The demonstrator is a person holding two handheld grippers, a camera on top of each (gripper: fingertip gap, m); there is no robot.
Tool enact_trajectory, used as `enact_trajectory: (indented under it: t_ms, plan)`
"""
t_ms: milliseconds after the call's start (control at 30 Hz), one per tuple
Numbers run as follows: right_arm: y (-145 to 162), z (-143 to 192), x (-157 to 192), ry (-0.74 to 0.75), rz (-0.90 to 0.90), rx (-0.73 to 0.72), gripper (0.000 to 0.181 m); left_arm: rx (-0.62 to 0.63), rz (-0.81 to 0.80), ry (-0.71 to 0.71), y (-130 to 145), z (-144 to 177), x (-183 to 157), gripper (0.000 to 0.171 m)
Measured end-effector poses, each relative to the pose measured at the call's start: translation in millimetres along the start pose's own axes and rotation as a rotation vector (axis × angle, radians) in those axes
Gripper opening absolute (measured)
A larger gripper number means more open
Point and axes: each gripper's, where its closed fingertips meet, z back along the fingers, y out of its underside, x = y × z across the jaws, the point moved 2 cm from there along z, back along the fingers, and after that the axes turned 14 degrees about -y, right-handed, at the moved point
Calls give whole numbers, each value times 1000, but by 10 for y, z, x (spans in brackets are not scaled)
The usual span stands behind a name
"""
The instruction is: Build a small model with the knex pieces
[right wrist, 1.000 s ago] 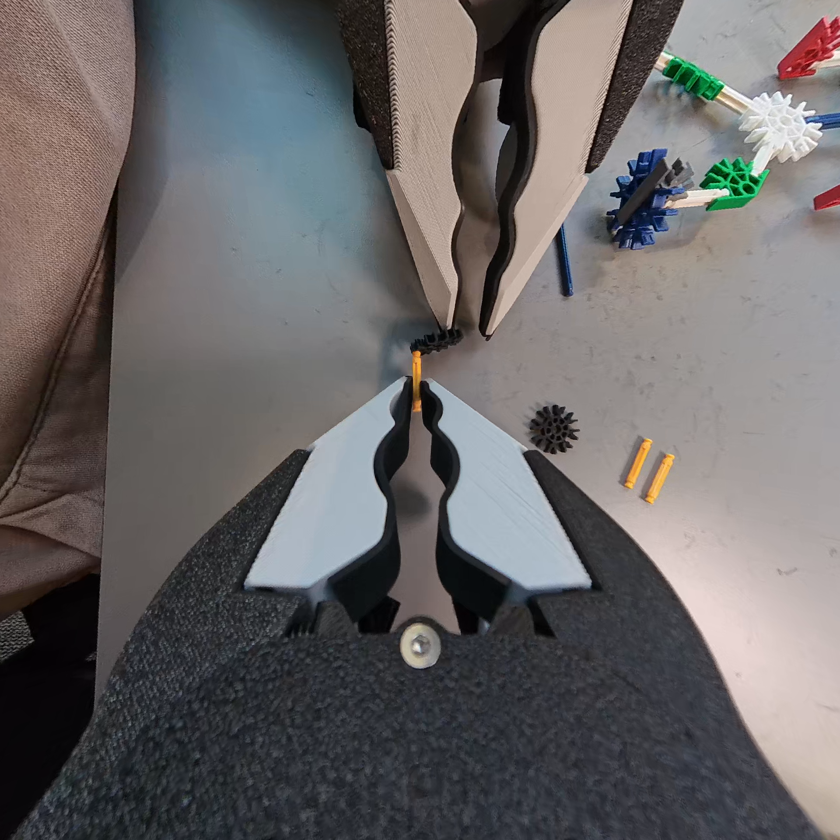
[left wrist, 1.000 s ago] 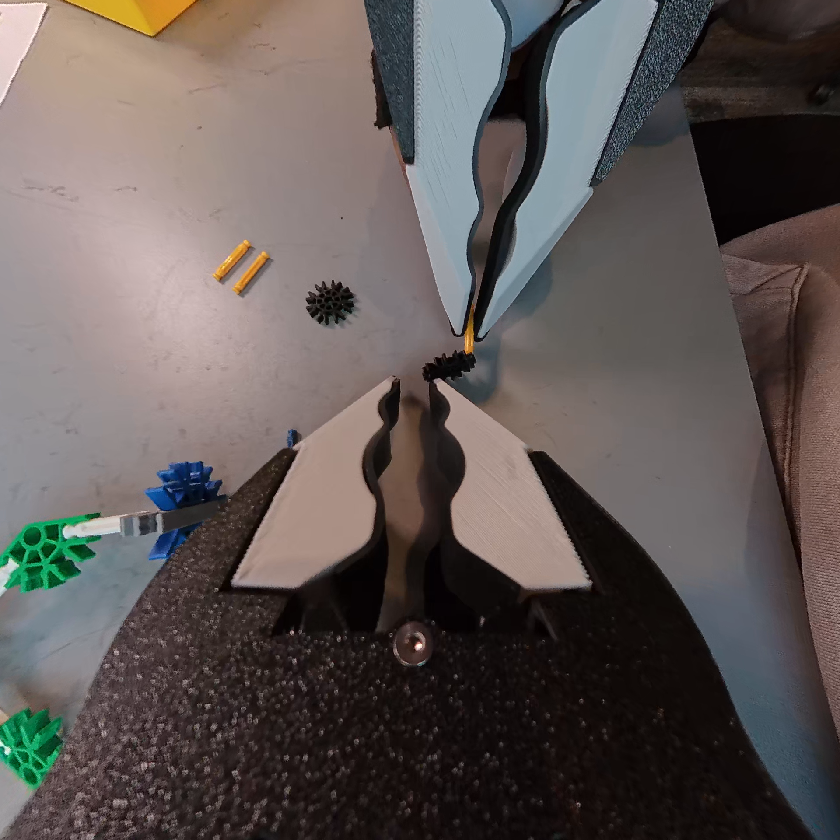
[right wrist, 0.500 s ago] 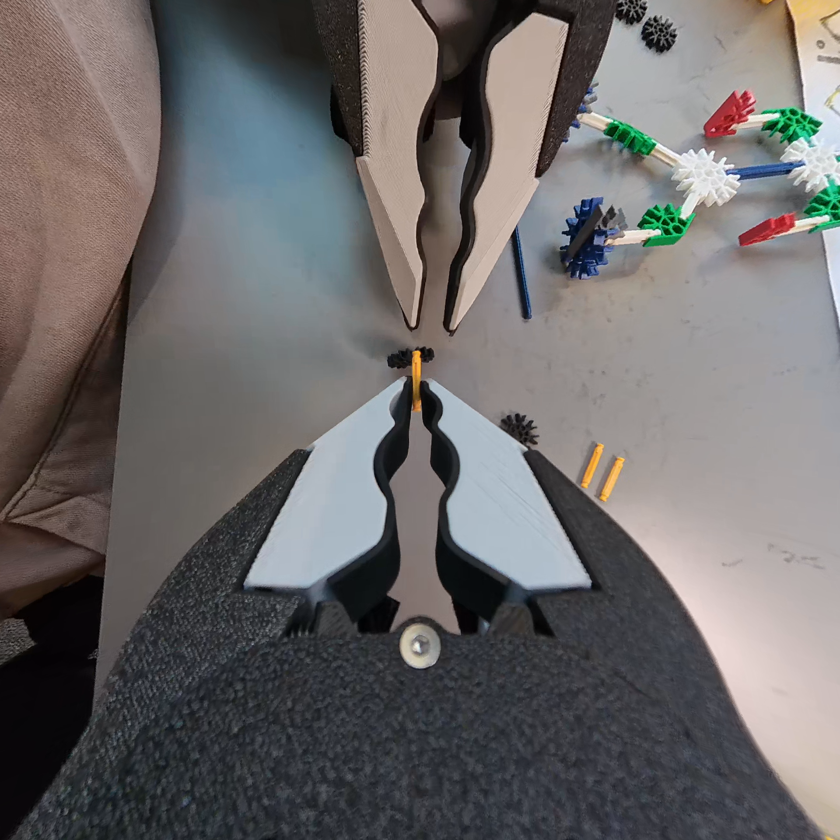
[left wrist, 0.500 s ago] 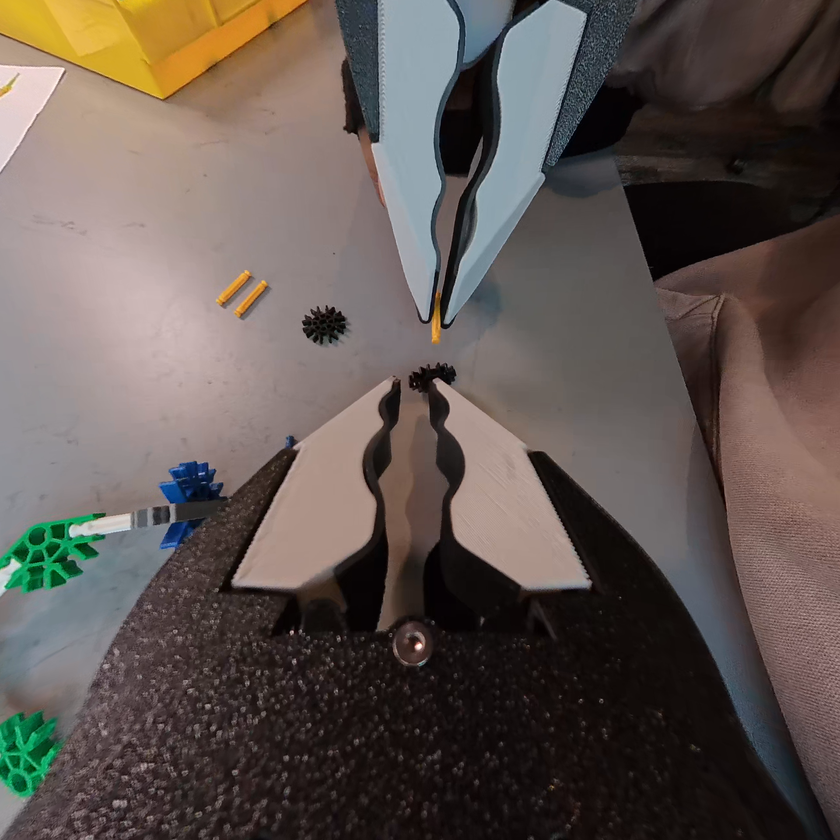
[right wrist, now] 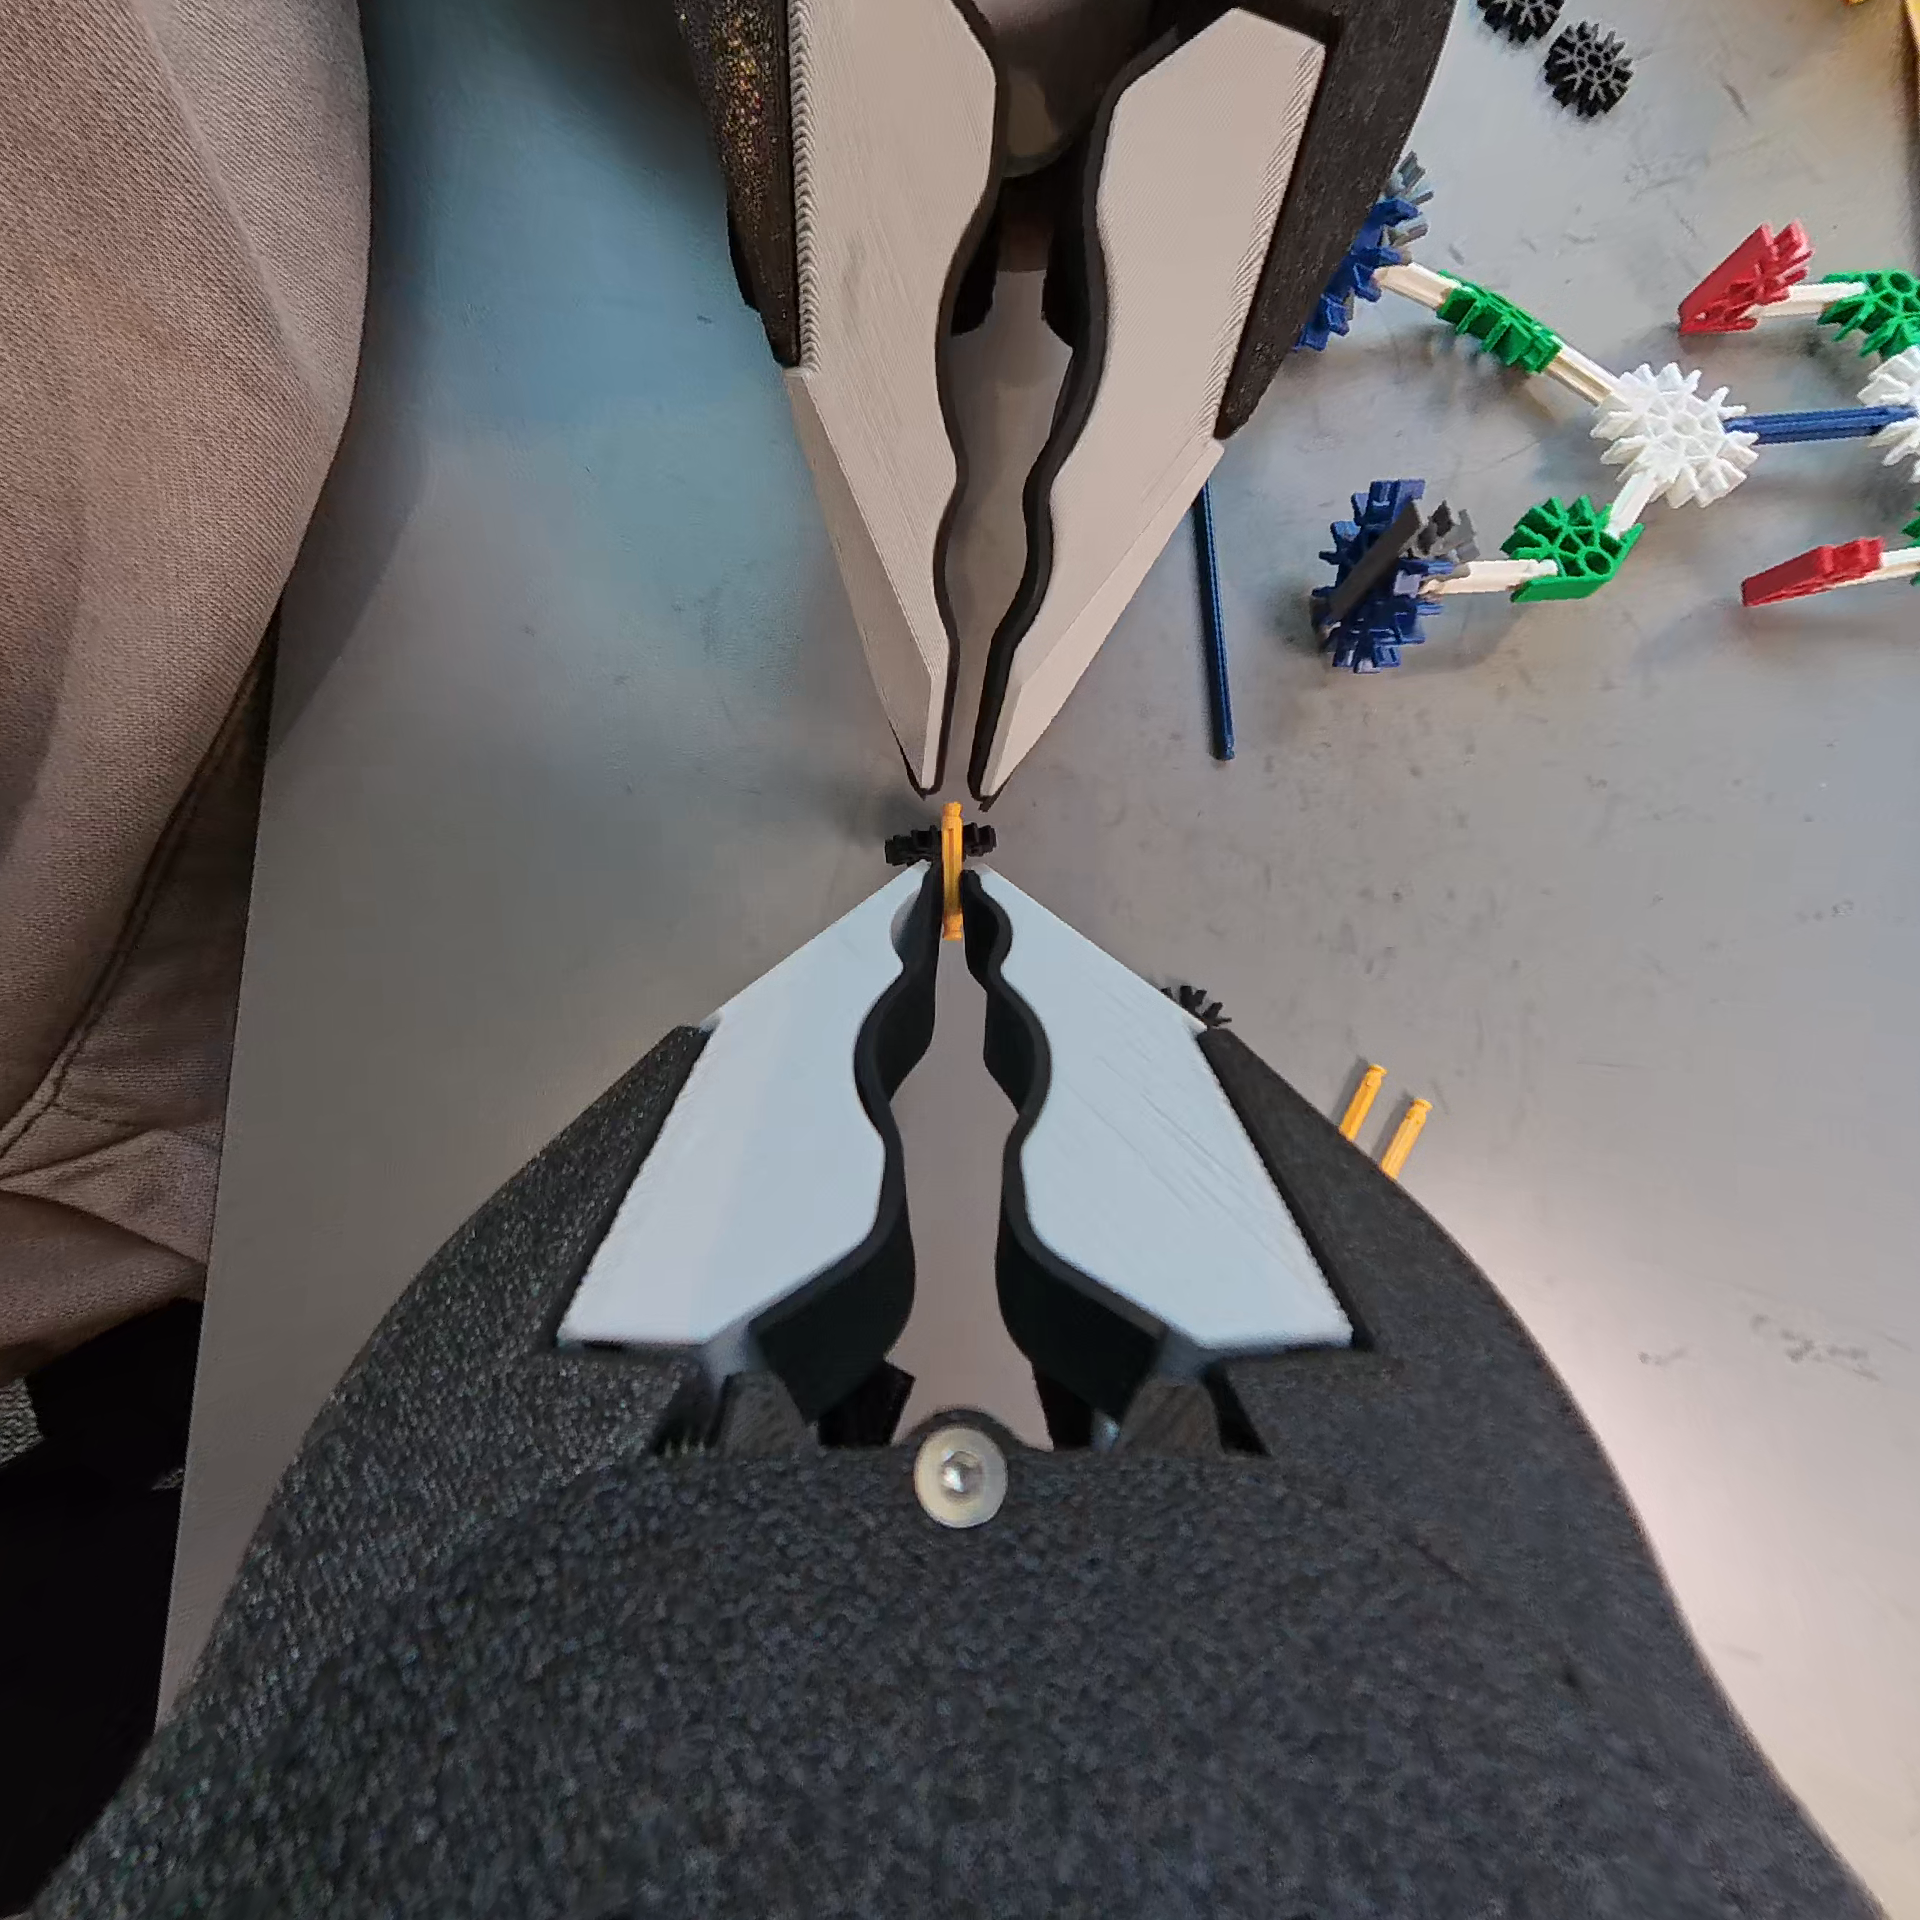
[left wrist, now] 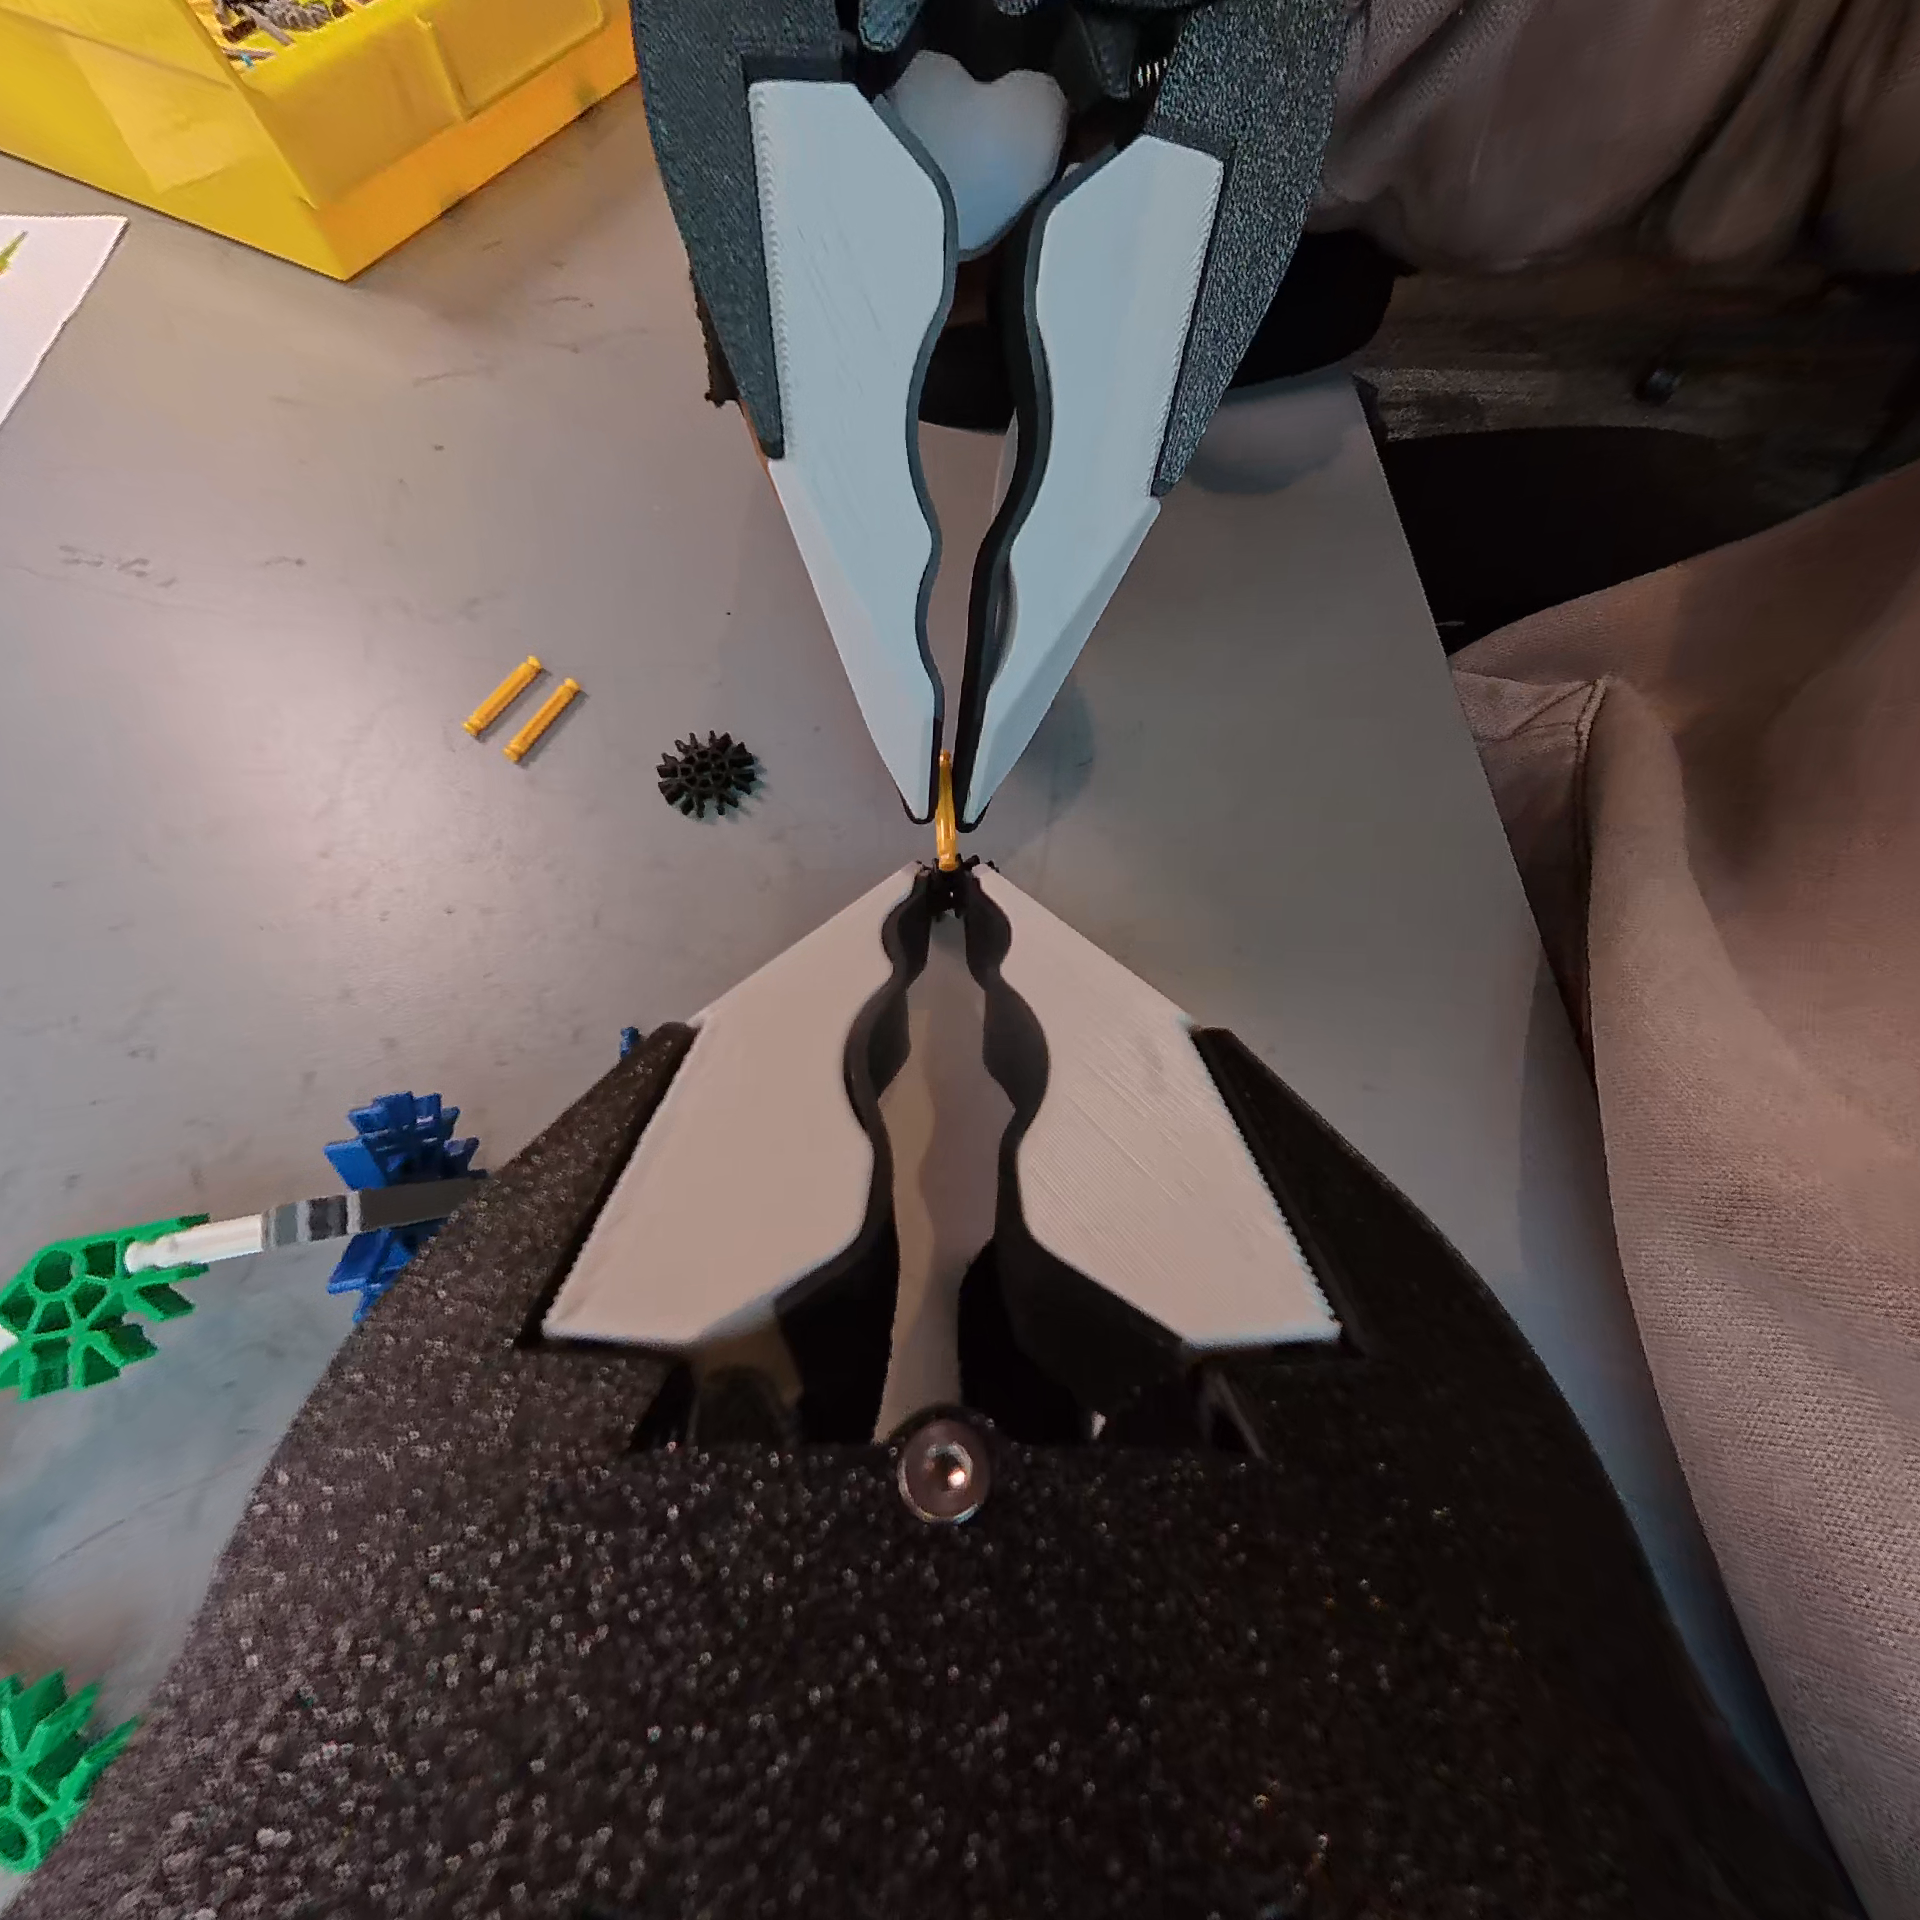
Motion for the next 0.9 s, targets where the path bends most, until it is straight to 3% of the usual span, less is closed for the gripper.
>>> enact_trajectory:
  t_ms: [900]
  plan:
    - [18,3,11,3,6,-3,2,14,-19,-15,0,-42,-22,1]
